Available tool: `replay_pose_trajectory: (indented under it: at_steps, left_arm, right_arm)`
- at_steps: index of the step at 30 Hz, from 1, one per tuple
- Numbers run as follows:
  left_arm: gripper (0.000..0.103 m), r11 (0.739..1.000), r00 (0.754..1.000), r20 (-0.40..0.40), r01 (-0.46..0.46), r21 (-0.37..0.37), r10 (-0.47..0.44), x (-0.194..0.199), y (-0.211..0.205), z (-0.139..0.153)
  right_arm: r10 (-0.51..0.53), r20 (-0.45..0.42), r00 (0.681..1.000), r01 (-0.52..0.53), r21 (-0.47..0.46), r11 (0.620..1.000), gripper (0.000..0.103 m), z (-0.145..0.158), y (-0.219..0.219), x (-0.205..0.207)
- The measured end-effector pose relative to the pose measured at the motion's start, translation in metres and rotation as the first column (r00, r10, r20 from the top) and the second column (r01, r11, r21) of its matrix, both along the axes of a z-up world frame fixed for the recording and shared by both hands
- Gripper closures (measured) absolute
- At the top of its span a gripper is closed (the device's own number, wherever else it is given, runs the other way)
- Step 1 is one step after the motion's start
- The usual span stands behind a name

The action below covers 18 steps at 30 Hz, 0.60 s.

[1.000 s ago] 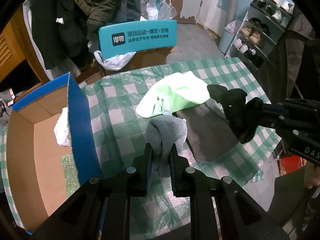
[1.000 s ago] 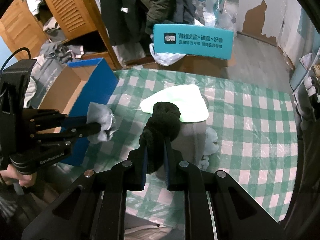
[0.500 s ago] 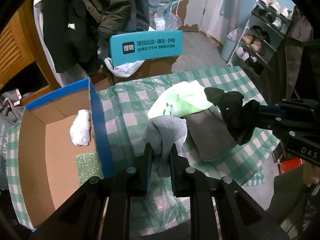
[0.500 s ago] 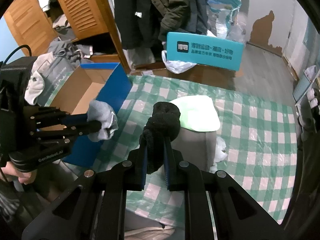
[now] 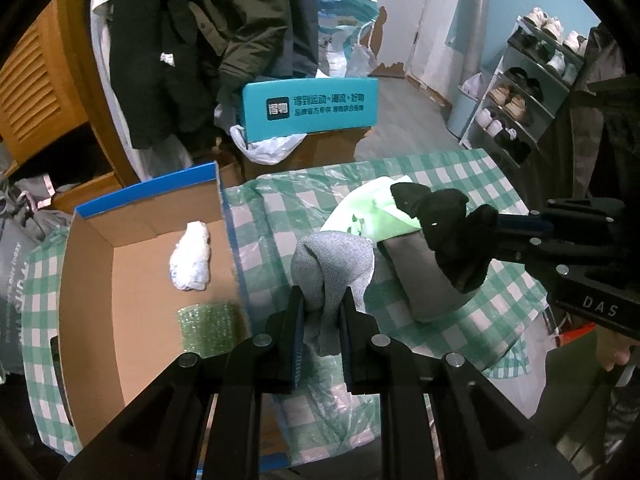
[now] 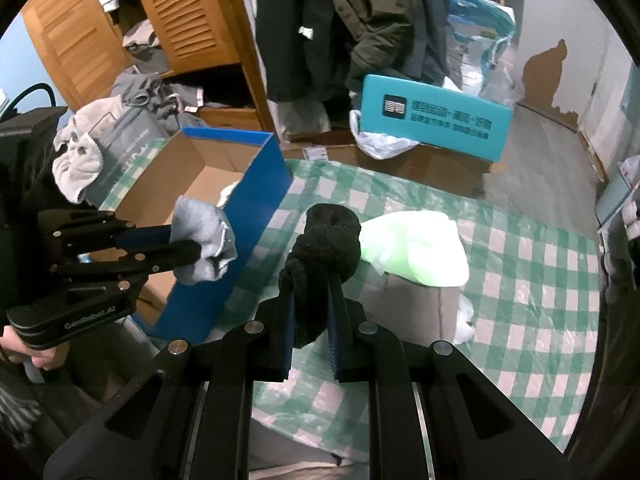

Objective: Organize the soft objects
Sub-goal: 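Lift and carry the grey sock and dark cloth with both grippers over the shoebox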

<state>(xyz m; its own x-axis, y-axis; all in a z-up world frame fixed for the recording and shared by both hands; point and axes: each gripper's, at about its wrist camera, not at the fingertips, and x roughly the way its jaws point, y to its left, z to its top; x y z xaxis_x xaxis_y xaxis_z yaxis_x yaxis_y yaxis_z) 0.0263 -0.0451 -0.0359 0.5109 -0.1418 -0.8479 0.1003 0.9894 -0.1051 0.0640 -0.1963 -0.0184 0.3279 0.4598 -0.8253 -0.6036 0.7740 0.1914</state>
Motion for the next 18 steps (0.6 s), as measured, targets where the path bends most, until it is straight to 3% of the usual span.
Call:
replay_pose_trajectory:
  at_steps: [18]
  left_arm:
    - [0.087,0.997,0.997,0.012,-0.078,-0.005,0.078,-0.014,0.051,0.002]
  right_arm:
    - [0.113,-0.008,0.994,-0.113,0.012,0.994,0.09,0.003,0.071,-0.004]
